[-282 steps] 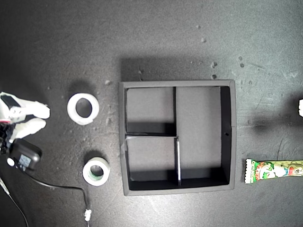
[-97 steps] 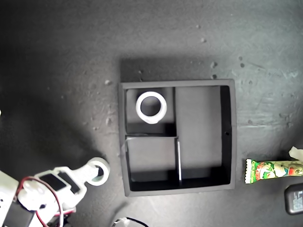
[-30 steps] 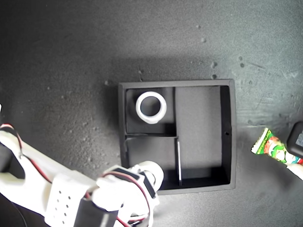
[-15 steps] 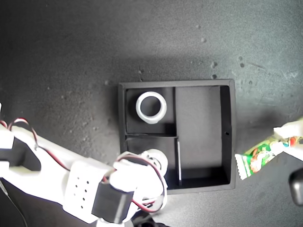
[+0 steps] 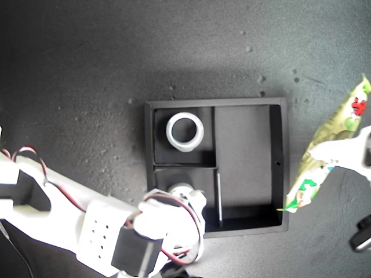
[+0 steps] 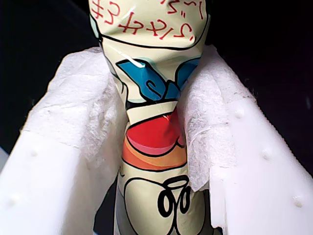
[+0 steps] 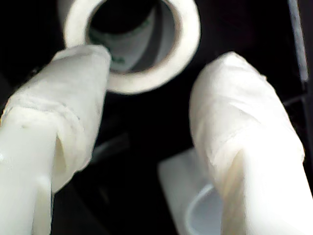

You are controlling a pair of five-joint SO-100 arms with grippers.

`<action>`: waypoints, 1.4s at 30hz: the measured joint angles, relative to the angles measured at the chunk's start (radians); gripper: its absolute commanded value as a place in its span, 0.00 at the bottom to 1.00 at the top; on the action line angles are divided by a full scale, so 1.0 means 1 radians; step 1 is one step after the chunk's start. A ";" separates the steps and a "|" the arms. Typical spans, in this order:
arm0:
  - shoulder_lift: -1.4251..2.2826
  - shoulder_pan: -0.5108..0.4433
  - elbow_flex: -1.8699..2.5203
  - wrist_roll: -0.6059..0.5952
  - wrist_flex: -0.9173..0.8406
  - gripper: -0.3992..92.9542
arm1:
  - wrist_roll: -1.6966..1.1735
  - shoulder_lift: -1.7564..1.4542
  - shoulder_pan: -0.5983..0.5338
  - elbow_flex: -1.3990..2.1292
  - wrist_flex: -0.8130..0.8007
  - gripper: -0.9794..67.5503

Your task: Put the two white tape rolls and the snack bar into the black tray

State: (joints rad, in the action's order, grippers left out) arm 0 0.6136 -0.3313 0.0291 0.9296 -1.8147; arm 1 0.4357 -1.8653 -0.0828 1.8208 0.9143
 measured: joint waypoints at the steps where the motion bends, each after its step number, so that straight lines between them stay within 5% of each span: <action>1: 0.035 0.000 0.029 0.002 -0.002 0.08 | -0.029 0.077 0.000 -0.051 0.000 0.01; 3: 0.112 0.014 0.089 0.012 -0.002 0.01 | -0.069 0.207 -0.003 -0.141 0.000 0.01; 10: 0.551 0.130 0.502 0.095 -0.003 0.01 | -0.130 0.385 -0.012 -0.265 -0.086 0.01; 15: 0.982 0.304 1.023 0.143 0.078 0.01 | -0.138 0.387 -0.066 -0.230 -0.164 0.38; 19: 1.285 0.376 1.477 0.144 0.255 0.01 | -0.123 0.388 -0.081 -0.202 -0.158 0.49; 22: 1.480 0.374 1.789 0.160 0.405 0.01 | -0.095 0.388 -0.084 -0.193 -0.137 0.42; 26: 1.763 0.377 2.174 0.216 0.575 0.01 | -0.020 0.388 -0.097 -0.253 -0.078 0.01; 33: 2.161 0.302 2.611 0.302 0.689 0.01 | 0.370 0.158 -0.049 -0.282 0.048 0.01; 42: 2.614 0.245 2.931 0.357 0.672 0.01 | 0.787 -0.612 0.018 0.380 -0.021 0.01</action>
State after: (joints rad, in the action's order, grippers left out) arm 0 3.2275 -0.0859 2.9606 1.2870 -1.1428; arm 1 1.2226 -2.4774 -0.0644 2.2013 0.8928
